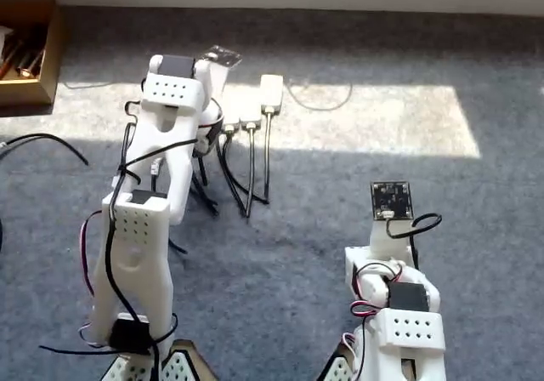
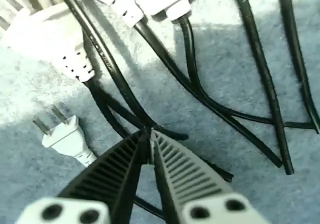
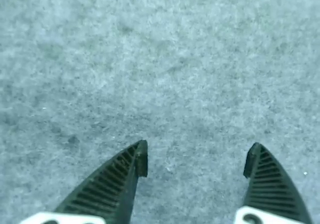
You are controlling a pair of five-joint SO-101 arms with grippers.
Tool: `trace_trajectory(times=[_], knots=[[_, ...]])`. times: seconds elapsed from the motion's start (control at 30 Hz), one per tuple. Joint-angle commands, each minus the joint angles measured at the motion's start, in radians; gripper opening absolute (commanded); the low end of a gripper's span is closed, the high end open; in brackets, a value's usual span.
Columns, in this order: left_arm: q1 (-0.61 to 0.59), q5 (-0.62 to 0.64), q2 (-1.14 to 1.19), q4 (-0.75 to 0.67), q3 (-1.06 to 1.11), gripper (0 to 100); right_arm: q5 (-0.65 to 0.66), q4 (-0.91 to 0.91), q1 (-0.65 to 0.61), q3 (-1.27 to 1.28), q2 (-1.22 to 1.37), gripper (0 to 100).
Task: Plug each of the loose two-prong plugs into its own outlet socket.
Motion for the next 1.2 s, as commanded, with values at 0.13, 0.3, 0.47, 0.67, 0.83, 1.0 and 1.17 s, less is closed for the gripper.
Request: trace_trajectory(times=[0.13,0.3,0.47,0.67,0.83,1.0,1.17], knots=[[0.016,-0.028,-0.007,0.0,-0.008,0,0.011,-0.012,-0.007,-0.004,-0.012,30.1],[0.018,-0.012,0.005,-0.002,-0.013,5,0.011,-0.012,-0.007,-0.004,-0.012,30.1],[-0.008,0.126,0.013,0.0,-0.105,21,0.011,-0.012,-0.007,-0.004,-0.012,30.1],[-0.008,0.166,0.015,-0.003,-0.119,21,0.011,-0.012,-0.007,-0.004,-0.012,30.1],[-0.013,0.163,0.016,-0.048,-0.079,13,0.011,-0.012,-0.007,-0.004,-0.012,30.1],[-0.016,0.163,0.016,-0.146,0.033,12,0.011,-0.012,-0.007,-0.004,-0.012,30.1],[-0.025,0.152,0.01,-0.18,0.07,10,0.011,-0.012,-0.007,-0.004,-0.012,30.1]])
